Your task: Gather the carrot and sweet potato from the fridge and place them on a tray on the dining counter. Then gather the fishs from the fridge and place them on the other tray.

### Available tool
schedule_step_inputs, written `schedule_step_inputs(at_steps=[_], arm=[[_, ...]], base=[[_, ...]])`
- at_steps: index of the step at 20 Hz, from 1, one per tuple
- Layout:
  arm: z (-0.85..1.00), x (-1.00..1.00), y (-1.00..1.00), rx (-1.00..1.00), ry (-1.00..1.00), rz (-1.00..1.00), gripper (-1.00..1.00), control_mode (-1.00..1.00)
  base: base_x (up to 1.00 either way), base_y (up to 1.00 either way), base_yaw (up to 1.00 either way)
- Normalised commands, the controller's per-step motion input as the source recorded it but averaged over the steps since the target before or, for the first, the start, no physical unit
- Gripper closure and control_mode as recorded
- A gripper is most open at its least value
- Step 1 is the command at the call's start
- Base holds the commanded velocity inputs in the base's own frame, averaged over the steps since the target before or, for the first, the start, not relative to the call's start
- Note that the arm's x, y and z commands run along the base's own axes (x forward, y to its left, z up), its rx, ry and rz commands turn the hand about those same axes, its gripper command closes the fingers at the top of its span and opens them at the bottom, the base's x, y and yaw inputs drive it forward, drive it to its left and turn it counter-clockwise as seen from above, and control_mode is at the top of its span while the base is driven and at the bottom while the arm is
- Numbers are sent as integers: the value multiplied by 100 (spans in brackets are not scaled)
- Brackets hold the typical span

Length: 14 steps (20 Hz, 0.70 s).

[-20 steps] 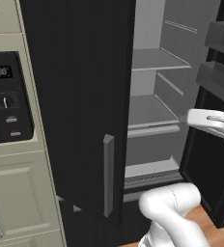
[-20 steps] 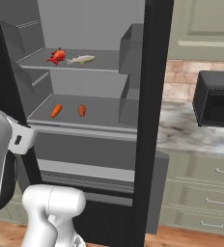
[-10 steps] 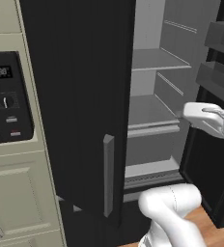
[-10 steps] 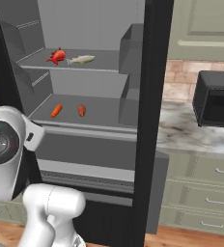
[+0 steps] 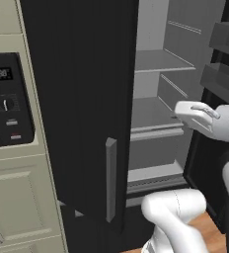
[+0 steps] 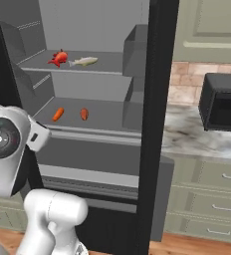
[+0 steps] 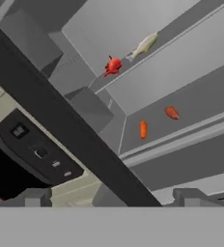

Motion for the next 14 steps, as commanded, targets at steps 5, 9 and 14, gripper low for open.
schedule_step_inputs(at_steps=[5, 9, 14], arm=[[-15, 36, 0, 8, 1, -1, -100, -100], [-24, 39, 0, 11, 1, 0, -100, -100], [-23, 54, 4, 15, 3, 0, -100, -100]], base=[[0, 0, 0], [0, 0, 0], [0, 0, 0]])
